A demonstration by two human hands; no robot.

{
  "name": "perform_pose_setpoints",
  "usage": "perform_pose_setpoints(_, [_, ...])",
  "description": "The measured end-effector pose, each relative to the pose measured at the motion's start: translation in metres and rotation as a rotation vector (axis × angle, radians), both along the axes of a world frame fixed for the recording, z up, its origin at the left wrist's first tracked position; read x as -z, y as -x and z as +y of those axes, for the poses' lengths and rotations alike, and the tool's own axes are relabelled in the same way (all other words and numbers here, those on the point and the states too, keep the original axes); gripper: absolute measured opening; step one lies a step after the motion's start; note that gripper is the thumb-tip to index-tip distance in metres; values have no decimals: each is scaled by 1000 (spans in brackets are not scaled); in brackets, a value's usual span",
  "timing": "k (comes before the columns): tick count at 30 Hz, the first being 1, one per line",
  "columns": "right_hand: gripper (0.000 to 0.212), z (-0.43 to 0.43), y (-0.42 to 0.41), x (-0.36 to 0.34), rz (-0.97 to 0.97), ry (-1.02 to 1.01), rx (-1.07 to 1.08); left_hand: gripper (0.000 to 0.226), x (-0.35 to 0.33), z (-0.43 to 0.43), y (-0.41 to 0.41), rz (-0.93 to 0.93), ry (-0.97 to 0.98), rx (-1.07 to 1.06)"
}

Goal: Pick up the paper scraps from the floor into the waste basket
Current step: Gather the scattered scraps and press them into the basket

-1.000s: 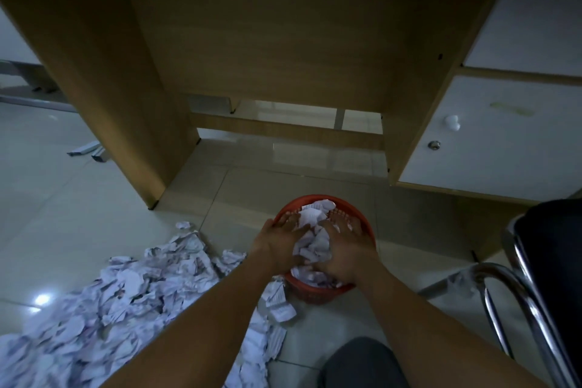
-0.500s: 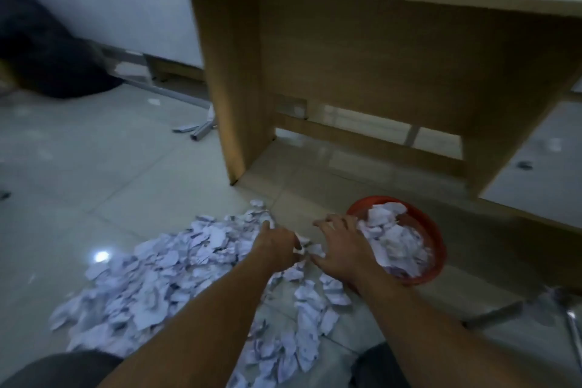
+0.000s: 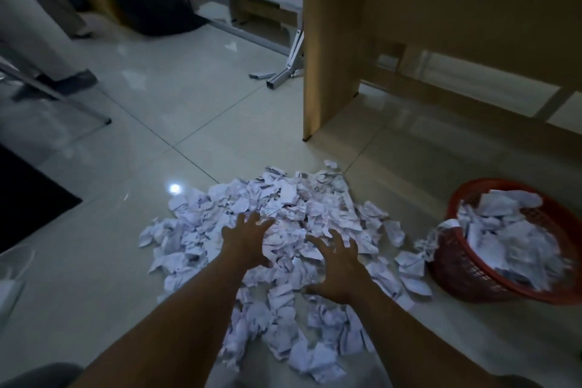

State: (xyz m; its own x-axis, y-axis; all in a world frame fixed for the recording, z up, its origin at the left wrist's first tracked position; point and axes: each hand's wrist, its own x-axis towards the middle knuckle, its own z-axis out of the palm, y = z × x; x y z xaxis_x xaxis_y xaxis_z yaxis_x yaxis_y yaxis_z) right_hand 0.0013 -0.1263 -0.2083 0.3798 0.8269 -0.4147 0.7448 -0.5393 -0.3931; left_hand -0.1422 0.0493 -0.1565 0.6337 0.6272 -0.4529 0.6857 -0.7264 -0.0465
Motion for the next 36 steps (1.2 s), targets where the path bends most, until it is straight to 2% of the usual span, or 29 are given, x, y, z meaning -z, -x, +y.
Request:
perform_pose_setpoints(5, [121,14,3,13,15,81,20,131,18,31,16,29,6,-84])
perform_pose_setpoints(11, [128,53,-11,36,-36,88,24,137,39,57,14,23,78,-104])
perform_pose_setpoints(19, [124,87,-8,37,-73,107,49,150,88,78,10,1,178,-144])
perform_pose_setpoints(23, [125,101,-9,51,-28,108,88,158,108,84,7,-53,198,-136])
perform_pose_setpoints(28, [120,127,-9,60,-28,166,109,153,114,87,-2,-42,198,-116])
perform_pose_setpoints(36, [111,139,-4,77,-81,216,28,128,138,83,1,13,123,-46])
